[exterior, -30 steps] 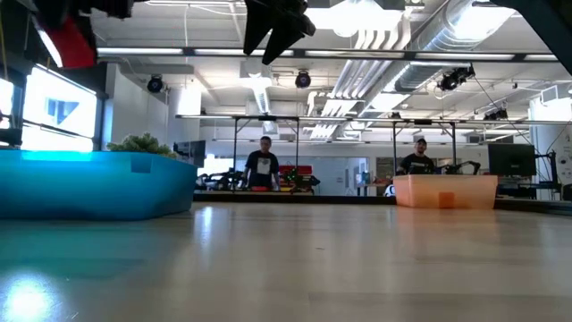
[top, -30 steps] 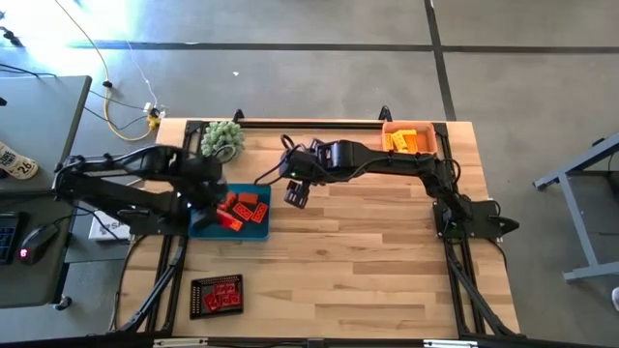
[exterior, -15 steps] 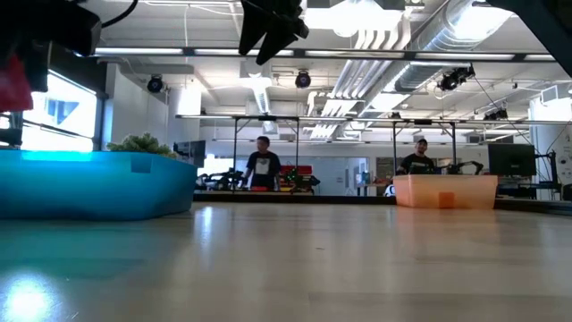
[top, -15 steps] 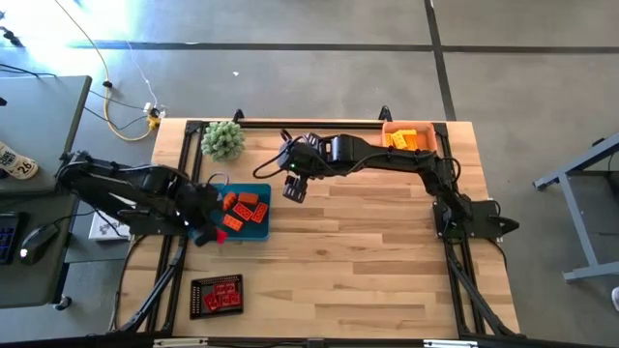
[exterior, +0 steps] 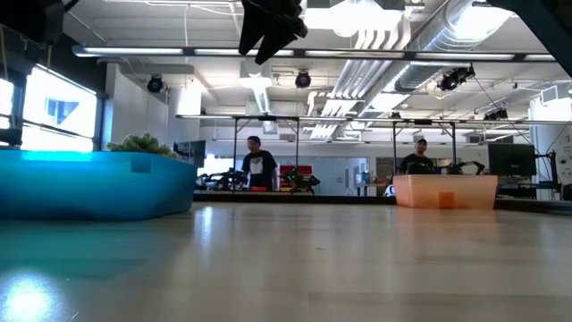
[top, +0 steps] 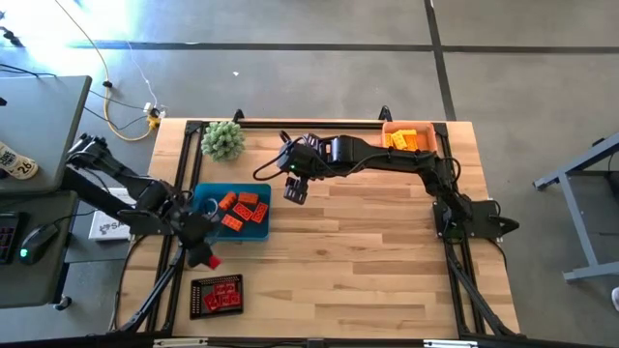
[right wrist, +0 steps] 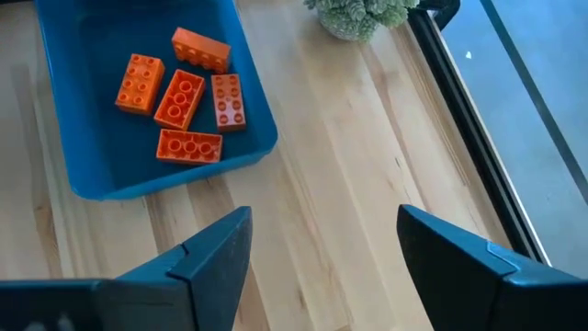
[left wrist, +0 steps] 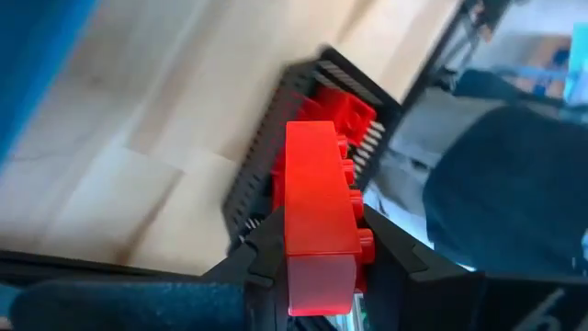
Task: Sort & place blocks by color
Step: Put the red game piece into the black bin
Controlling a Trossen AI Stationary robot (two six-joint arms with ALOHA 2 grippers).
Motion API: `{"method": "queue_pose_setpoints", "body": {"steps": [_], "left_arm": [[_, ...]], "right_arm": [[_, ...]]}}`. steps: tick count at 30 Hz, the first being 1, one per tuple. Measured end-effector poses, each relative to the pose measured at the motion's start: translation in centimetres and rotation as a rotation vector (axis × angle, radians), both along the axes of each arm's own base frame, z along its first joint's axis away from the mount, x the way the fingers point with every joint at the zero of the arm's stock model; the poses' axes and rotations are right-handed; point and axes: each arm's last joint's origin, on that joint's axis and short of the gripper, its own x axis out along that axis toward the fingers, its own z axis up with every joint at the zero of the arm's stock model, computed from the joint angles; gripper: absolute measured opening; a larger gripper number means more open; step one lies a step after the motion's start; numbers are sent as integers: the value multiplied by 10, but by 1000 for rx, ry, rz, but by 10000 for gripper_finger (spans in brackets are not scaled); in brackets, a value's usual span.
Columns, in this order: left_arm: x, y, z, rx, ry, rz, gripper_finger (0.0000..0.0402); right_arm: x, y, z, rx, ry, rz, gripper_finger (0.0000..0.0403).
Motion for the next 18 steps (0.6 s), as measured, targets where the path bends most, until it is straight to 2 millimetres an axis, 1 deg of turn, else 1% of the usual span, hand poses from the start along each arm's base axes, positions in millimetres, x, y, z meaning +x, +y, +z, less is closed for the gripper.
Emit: {"method": "queue_pose_setpoints", "body": {"steps": [3, 6, 10, 18], "left_arm": [[1, -12, 0, -14, -22, -66, 70], [2, -27, 1, -37, -74, -172, 75], [8, -46, -1, -59, -123, -245, 83], [23, -72, -19, -54, -84, -305, 86]], "right_arm": [[0, 0, 0, 1, 0, -1, 259], [0, 0, 0, 2, 0, -1, 259], [0, 0, 0, -2, 9, 17, 259], [-1, 0, -1, -16, 21, 37, 259]]}}
